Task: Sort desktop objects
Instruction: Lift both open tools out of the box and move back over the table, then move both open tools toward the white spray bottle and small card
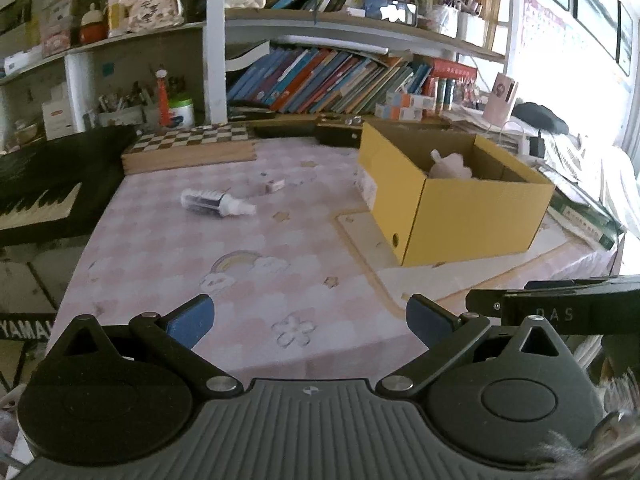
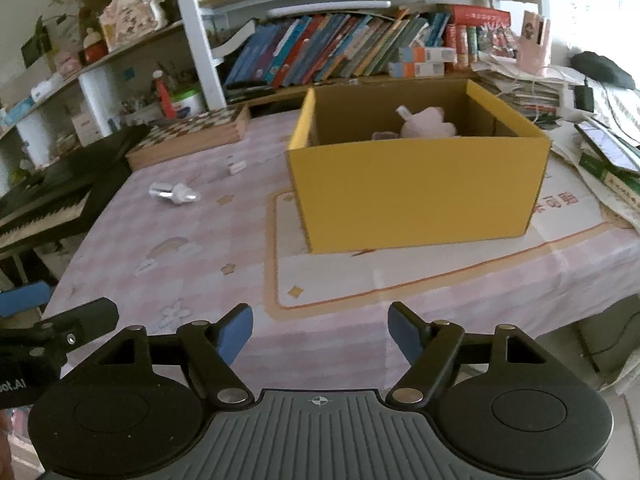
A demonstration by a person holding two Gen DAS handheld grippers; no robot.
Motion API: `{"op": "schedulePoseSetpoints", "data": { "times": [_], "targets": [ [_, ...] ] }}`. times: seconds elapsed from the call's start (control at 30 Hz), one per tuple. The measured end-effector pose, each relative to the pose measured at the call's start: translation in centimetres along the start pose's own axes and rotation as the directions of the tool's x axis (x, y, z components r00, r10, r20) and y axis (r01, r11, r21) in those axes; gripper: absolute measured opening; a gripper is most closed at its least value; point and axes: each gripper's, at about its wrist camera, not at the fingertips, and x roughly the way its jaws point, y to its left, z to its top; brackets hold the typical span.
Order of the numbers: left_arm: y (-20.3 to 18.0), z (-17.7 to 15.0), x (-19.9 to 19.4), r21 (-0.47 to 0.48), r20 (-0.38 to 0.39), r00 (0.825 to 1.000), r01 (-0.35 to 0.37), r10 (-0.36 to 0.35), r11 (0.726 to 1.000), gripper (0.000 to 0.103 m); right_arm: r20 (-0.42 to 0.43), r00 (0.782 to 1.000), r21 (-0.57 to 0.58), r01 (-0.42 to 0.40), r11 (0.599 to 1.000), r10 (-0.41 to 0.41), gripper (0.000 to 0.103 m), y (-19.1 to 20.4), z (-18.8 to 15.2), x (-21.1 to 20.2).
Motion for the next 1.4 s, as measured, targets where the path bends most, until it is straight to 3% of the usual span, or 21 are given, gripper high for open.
{"op": "schedulePoseSetpoints", "data": {
  "times": [0.73,1.4],
  "targets": [
    [5.3,-2.3,-3.1,-0.065,-0.011,0.993,-0.115,0.114,0.991,0.103,-0.058,0.990,-0.150,-0.137,0.979,0.130,0.077,7.6,-1.3,0.7],
    [8.3,-1.7,-3.3,-0.128,-0.001,0.982,-0.186,0.187,0.974,0.103,-0.065,0.980,-0.213,-0.198,0.957,0.188,0.077,10.9,0.2,2.2]
  ]
}}
